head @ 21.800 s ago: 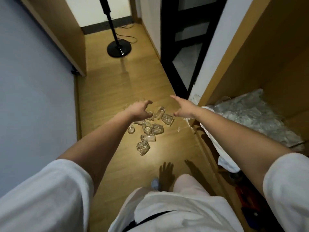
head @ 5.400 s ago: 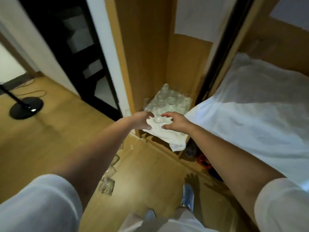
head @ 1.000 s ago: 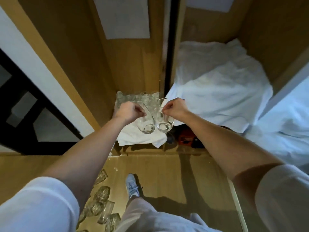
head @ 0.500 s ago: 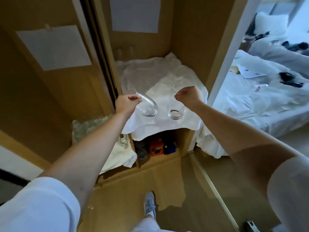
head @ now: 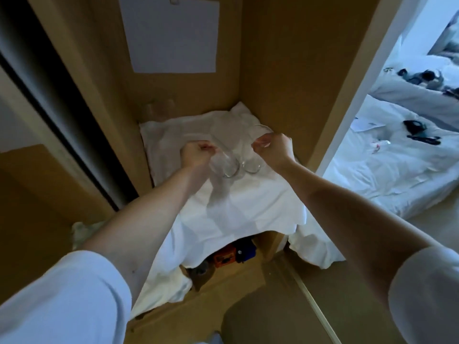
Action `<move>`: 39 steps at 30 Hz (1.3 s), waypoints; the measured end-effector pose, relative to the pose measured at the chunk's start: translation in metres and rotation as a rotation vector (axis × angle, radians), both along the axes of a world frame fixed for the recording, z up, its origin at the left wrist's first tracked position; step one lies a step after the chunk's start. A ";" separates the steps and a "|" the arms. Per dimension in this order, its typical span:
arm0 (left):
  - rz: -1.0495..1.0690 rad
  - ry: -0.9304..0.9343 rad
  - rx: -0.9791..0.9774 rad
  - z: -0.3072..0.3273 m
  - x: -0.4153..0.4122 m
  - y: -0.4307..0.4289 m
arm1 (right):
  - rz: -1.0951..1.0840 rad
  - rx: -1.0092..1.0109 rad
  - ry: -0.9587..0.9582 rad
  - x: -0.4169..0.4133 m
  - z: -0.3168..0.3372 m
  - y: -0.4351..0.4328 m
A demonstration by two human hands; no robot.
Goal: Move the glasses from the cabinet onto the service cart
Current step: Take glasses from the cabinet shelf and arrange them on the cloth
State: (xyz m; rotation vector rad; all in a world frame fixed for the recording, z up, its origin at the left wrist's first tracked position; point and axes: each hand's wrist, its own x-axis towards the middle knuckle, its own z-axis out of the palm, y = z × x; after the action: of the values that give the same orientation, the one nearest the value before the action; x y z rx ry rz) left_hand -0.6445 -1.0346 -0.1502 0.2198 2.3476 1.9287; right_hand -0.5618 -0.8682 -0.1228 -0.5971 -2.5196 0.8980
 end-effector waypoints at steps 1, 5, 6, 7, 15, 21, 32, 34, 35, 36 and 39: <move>0.010 0.009 -0.024 0.005 -0.011 0.004 | 0.014 0.003 0.008 -0.014 0.002 0.005; 0.068 0.012 -0.119 -0.001 -0.063 0.014 | 0.054 -0.060 0.026 -0.065 -0.003 0.029; 0.086 -0.011 -0.129 -0.005 -0.076 0.017 | 0.070 -0.036 0.027 -0.079 -0.007 0.035; 0.093 -0.014 -0.138 -0.011 -0.087 0.018 | 0.095 -0.004 0.015 -0.092 -0.010 0.039; 0.219 -0.056 -0.151 -0.028 -0.156 0.041 | 0.336 -0.011 0.031 -0.209 -0.025 0.073; 0.252 -0.125 0.005 -0.036 -0.172 0.037 | 0.408 -0.152 0.150 -0.249 -0.058 0.069; 0.172 0.120 -0.521 -0.056 -0.200 0.032 | 0.450 -0.373 -0.064 -0.276 -0.106 0.086; 0.120 0.182 -0.557 -0.071 -0.202 0.021 | 0.379 -0.496 -0.035 -0.273 -0.117 0.080; 0.103 0.206 -0.625 -0.081 -0.204 0.014 | 0.360 -0.493 -0.051 -0.273 -0.121 0.080; 0.100 0.228 -0.727 -0.087 -0.203 0.009 | 0.373 -0.506 -0.083 -0.272 -0.123 0.079; 0.071 0.329 -0.924 -0.094 -0.200 0.003 | 0.395 -0.469 -0.163 -0.275 -0.128 0.077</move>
State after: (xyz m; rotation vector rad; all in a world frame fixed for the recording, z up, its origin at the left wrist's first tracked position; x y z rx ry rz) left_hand -0.8447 -1.0315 -0.2445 0.3814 3.1860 0.6787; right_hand -0.8372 -0.7911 -0.2510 -0.3117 -2.6283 1.6725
